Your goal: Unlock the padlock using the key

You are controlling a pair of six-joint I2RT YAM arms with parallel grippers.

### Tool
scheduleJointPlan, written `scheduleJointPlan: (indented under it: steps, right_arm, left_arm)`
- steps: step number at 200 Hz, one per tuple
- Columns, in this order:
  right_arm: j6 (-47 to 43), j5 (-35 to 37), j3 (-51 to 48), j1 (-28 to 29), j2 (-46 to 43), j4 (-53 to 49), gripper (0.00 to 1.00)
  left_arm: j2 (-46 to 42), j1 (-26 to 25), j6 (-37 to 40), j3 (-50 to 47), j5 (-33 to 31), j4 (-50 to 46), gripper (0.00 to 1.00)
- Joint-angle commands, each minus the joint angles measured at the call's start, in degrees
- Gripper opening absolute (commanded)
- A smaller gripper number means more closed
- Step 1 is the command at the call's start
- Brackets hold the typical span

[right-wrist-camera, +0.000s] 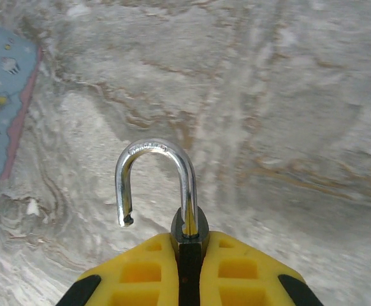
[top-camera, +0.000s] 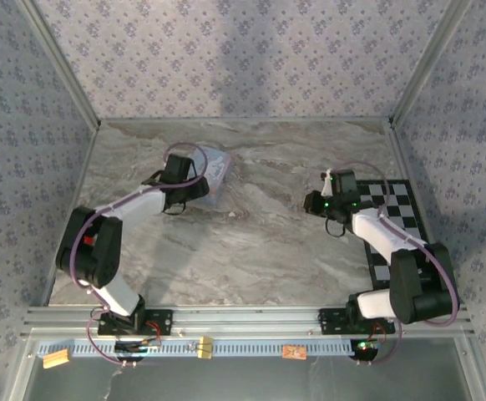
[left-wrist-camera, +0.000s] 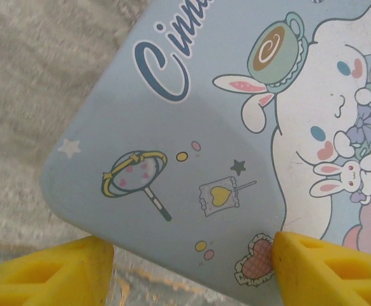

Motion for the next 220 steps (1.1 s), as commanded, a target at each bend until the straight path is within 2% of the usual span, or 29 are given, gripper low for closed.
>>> scheduleJointPlan:
  steps: [1, 33, 110, 171, 220]
  right_arm:
    - [-4.0, -4.67, -0.02, -3.83, -0.3, -7.86, 0.0]
    - [-5.44, -6.37, 1.13, -8.27, 2.14, -10.7, 0.0]
    - [-3.95, -6.92, 4.97, -10.28, 9.95, -8.91, 0.0]
    - [-3.68, -7.22, 8.42, -11.33, 15.79, -9.37, 0.01]
    - [-3.59, -5.32, 7.14, -11.77, 16.51, -9.62, 0.07]
  left_arm:
    - [7.23, 0.27, 7.36, 3.35, -1.15, -10.28, 0.66]
    - [13.2, 0.16, 12.0, 11.22, -1.32, -14.58, 0.65]
    - [21.67, 0.07, 18.71, 25.85, -0.82, -20.63, 0.66]
    - [25.12, 0.57, 23.54, 33.06, 3.02, -23.01, 0.67]
    - [26.16, 1.34, 25.48, 35.43, 4.41, -23.91, 0.67]
